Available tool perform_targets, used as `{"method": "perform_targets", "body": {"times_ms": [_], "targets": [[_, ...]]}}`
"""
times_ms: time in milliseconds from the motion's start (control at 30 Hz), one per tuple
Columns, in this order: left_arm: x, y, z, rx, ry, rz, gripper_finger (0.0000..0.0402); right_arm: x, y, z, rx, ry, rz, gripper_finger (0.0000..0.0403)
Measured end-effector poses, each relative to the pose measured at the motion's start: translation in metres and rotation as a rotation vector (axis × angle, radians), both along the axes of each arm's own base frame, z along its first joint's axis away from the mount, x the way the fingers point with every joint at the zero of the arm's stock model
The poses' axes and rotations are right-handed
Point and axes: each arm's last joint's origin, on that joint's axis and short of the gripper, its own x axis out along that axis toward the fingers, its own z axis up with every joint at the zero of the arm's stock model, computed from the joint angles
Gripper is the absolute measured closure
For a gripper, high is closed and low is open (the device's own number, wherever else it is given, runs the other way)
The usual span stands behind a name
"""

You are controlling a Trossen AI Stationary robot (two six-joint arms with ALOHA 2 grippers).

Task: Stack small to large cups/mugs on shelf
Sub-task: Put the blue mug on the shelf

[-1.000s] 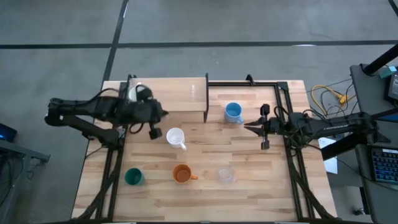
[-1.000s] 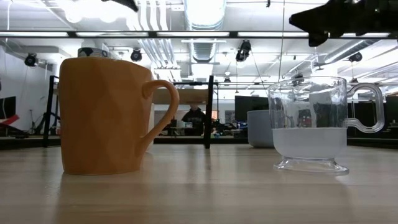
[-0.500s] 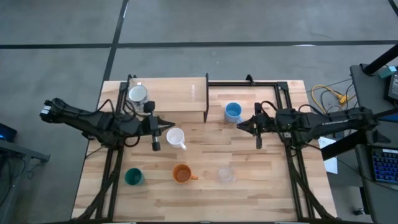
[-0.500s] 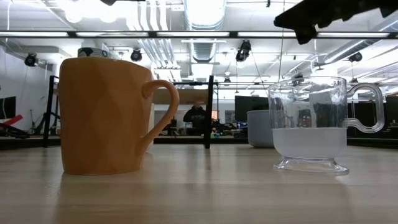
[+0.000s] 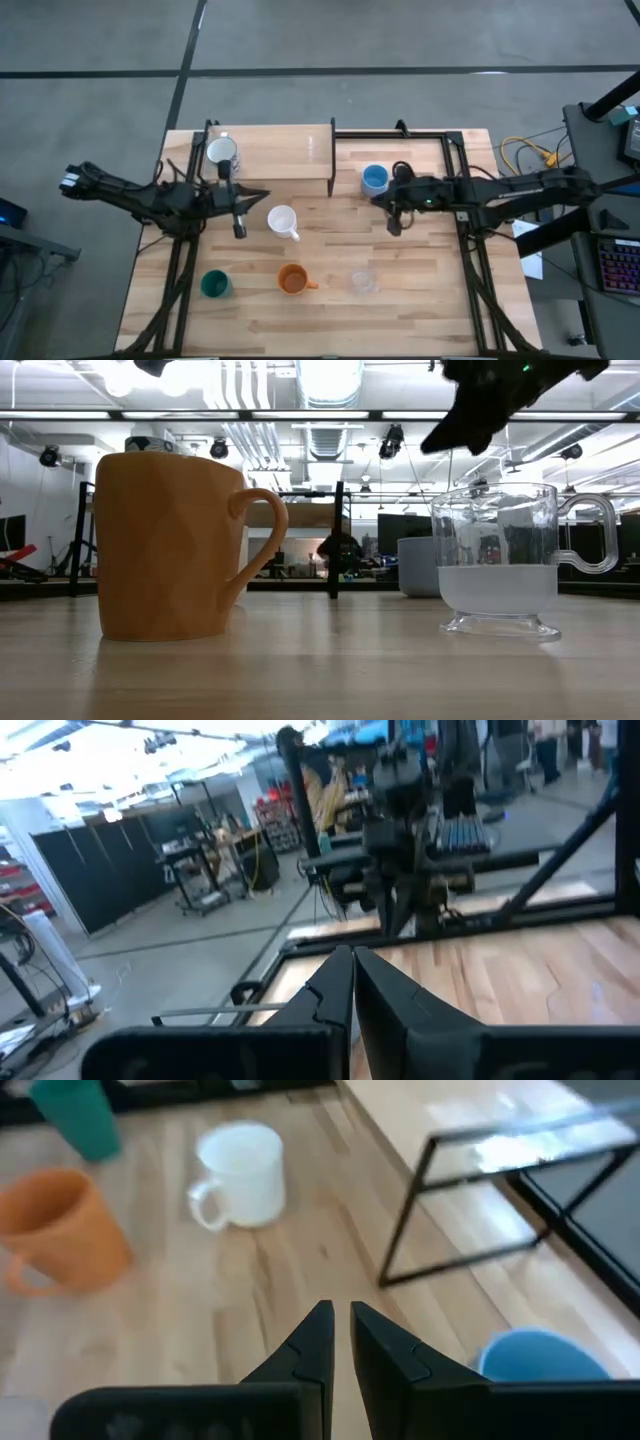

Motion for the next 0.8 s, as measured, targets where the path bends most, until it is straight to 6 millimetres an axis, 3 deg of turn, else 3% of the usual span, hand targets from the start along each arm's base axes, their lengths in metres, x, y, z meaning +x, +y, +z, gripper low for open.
{"method": "perform_targets", "body": {"times_ms": [333, 600, 800], "targets": [[-0.022, 0.006, -0.017, -0.02, -0.064, 0.0, 0.0402, 0.016, -0.03, -0.018, -0.002, 0.309, -0.065, 0.0372], [-0.03, 0.008, -0.032, -0.028, -0.094, -0.005, 0.0402, 0.023, -0.051, -0.017, 0.02, 0.338, -0.026, 0.037], [-0.033, 0.008, -0.037, -0.036, -0.122, -0.009, 0.0402, 0.025, -0.057, -0.01, -0.025, 0.327, -0.012, 0.0332]]}}
